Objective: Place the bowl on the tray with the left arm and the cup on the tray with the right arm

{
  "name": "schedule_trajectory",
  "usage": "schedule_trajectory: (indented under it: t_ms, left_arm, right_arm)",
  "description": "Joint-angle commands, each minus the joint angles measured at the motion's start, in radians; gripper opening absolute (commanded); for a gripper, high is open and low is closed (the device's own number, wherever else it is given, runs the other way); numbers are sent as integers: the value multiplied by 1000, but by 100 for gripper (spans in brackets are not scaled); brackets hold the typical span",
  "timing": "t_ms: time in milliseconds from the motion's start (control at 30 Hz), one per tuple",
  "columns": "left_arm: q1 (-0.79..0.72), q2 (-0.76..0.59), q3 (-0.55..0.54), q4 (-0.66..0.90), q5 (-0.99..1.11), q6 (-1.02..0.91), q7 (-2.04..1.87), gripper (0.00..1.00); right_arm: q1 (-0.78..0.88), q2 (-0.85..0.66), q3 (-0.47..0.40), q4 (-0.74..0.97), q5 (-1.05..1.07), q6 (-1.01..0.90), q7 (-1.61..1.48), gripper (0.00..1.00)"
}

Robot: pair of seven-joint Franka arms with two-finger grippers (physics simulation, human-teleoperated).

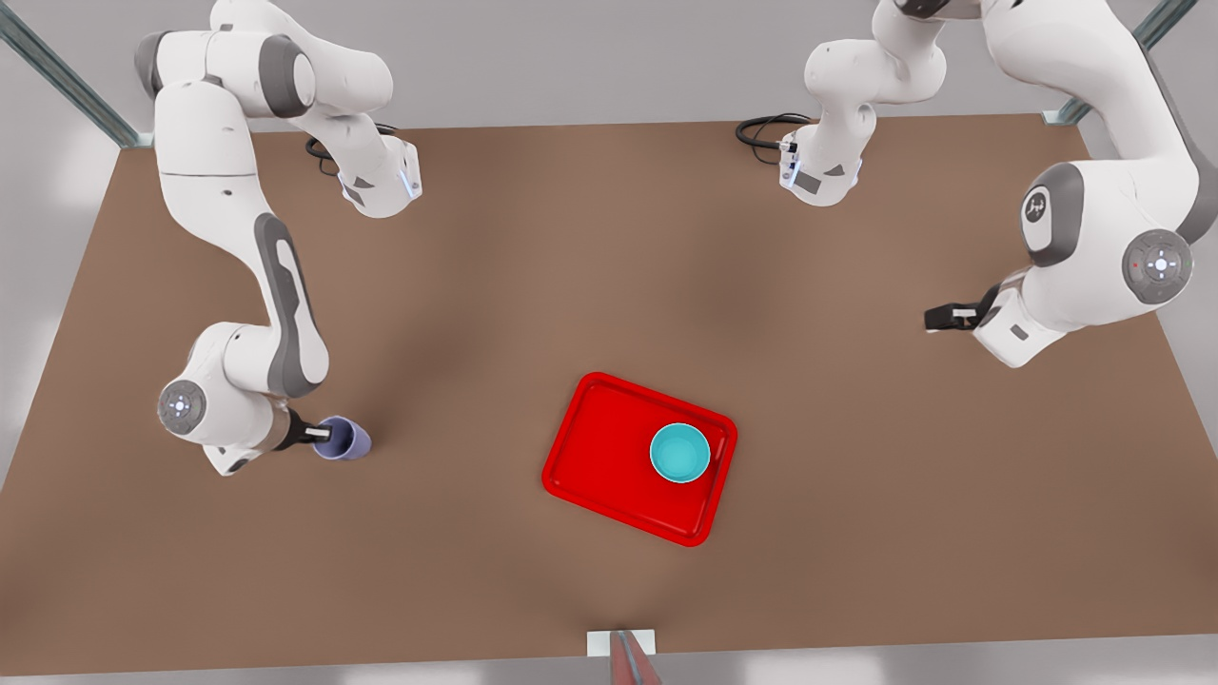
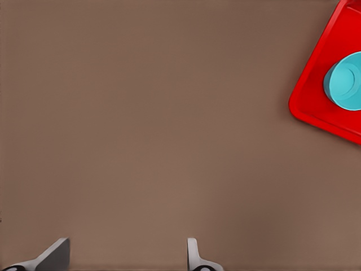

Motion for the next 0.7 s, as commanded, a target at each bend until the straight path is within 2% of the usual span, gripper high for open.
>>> schedule_trajectory:
  t_ms: [0,67,133,200,333,467,567,667]
  left_arm:
    - [-2,0,1,0,-1,-2,0,100]
    - [-2,0,1,2,-1,-3,0,100]
    - [-2,1,1,0,-1,0,0,100]
    - [-2,1,1,0,-1,-2,0,100]
    - [-2,-2,1,0,-1,-5,0,100]
    - [-2,-2,3,2,-1,-6,0,100]
    - [-2,-2,4,0,-1,-5,0,100]
    - [-2,-2,3,0,-1,-6,0,100]
  right_arm:
    - [0,-3,11,2,-7,0,5,21]
    - [0,-7,40,31,-7,-2,49,21]
    - [3,6,114,118,-7,-80,195,21]
    - [17,9,203,164,-11,-80,370,21]
    - [133,58,223,272,-6,-83,526,21]
    - [141,154,318,391,-7,-88,655,21]
    - [224,296,321,566,-11,-70,755,21]
    - [265,316,323,594,-7,-11,758,21]
